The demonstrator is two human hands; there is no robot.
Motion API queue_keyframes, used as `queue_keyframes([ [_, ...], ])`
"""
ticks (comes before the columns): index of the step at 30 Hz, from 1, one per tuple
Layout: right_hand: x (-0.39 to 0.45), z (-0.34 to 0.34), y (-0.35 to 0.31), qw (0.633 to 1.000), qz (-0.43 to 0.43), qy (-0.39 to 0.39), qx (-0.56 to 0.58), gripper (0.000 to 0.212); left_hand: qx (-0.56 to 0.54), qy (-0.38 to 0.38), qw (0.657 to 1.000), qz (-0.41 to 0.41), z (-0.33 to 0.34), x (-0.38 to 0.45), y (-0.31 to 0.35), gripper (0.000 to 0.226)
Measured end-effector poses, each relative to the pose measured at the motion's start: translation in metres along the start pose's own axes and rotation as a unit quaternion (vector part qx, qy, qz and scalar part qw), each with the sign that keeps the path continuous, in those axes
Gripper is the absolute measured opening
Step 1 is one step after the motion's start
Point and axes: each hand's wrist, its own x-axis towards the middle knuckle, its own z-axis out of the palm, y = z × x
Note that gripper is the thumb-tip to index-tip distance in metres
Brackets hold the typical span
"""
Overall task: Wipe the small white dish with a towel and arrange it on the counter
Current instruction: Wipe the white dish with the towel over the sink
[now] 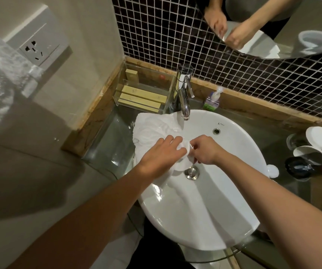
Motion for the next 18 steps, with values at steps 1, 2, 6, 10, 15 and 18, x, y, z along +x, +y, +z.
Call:
queue_keyframes([
  [1, -0.001, -0.001, 0.0, 1.0, 0.001, 0.003, -0.003, 0.029, -0.009, 0.004, 1.0, -0.007, -0.001, 0.0, 0.001, 0.048],
  [2, 0.0, -0.001, 0.001, 1.0, 0.001, 0.008, 0.002, 0.028, -0.026, 0.007, 0.999, -0.025, -0.002, 0.001, 0.002, 0.048],
  [6, -0.001, -0.004, 0.001, 0.999, -0.002, 0.01, 0.046, 0.024, -0.152, 0.01, 0.976, -0.155, -0.006, 0.009, 0.001, 0.056],
  [10, -0.001, -0.006, -0.006, 1.0, -0.024, 0.0, 0.02, 0.02, -0.153, -0.051, 0.97, -0.182, -0.005, 0.019, -0.001, 0.064],
  [15, -0.005, 0.009, -0.013, 0.997, -0.032, 0.041, 0.061, 0.018, -0.136, -0.026, 0.964, -0.226, -0.003, 0.021, 0.001, 0.043],
  [18, -0.01, 0.021, -0.008, 0.982, 0.012, 0.082, 0.172, 0.036, -0.155, 0.007, 0.95, -0.273, -0.003, 0.021, -0.002, 0.039],
])
